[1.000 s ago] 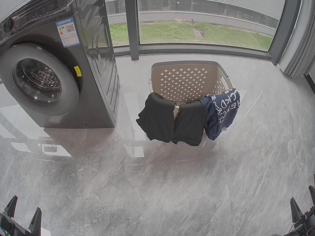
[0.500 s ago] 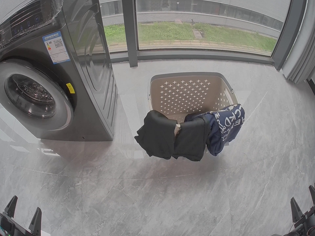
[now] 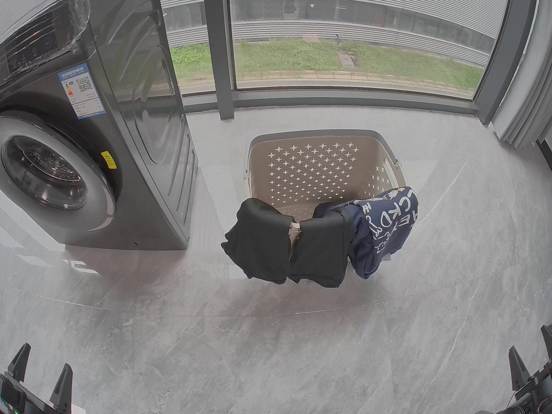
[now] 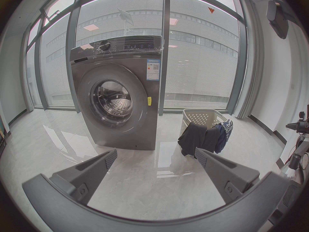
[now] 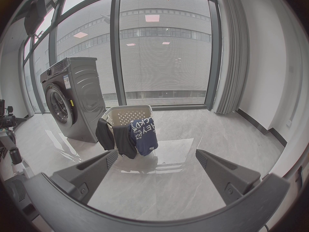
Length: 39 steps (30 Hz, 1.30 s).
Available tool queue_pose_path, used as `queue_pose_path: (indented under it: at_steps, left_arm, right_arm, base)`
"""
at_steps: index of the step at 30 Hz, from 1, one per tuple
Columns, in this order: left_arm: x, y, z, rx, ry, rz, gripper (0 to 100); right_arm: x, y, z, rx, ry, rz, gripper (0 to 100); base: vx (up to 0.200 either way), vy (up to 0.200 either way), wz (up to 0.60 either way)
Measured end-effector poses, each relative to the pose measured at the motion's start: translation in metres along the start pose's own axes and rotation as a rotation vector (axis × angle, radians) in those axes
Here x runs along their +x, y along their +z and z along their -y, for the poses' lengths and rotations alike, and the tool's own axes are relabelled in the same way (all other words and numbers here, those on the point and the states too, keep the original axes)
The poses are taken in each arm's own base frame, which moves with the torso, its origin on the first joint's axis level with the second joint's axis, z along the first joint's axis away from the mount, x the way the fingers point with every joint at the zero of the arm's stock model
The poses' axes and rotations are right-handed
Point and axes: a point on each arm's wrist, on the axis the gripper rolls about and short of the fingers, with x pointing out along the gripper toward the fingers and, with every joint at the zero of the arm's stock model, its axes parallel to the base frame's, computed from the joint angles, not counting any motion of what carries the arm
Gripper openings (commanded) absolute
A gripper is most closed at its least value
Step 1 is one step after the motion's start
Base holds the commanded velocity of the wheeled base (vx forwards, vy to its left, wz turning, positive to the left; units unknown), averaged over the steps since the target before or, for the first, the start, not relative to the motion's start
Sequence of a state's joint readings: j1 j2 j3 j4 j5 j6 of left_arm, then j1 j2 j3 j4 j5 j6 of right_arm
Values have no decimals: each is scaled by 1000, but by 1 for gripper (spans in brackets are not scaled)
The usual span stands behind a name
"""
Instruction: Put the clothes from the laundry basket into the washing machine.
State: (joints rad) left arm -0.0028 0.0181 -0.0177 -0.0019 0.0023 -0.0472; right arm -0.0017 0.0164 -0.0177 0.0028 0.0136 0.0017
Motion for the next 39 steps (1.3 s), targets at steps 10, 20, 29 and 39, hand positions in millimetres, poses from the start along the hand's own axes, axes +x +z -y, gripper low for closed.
queue_pose_path:
  at_steps: [10, 20, 29, 39]
  left_arm:
    - [0, 0, 0, -1, 0, 1, 100]
    - [0, 0, 0, -1, 0, 1, 100]
    - [0, 0, 0, -1, -1, 1, 100]
    - [0, 0, 0, -1, 0, 1, 100]
  right_arm:
    - [0, 0, 0, 0, 0, -1, 100]
    - [0, 0, 0, 0, 0, 0, 100]
    - [0, 0, 0, 0, 0, 0, 100]
    - [0, 0, 0, 0, 0, -1, 100]
  base:
    - [0, -80, 0]
    - [140, 0, 0]
    - [200, 0, 0]
    - [200, 0, 0]
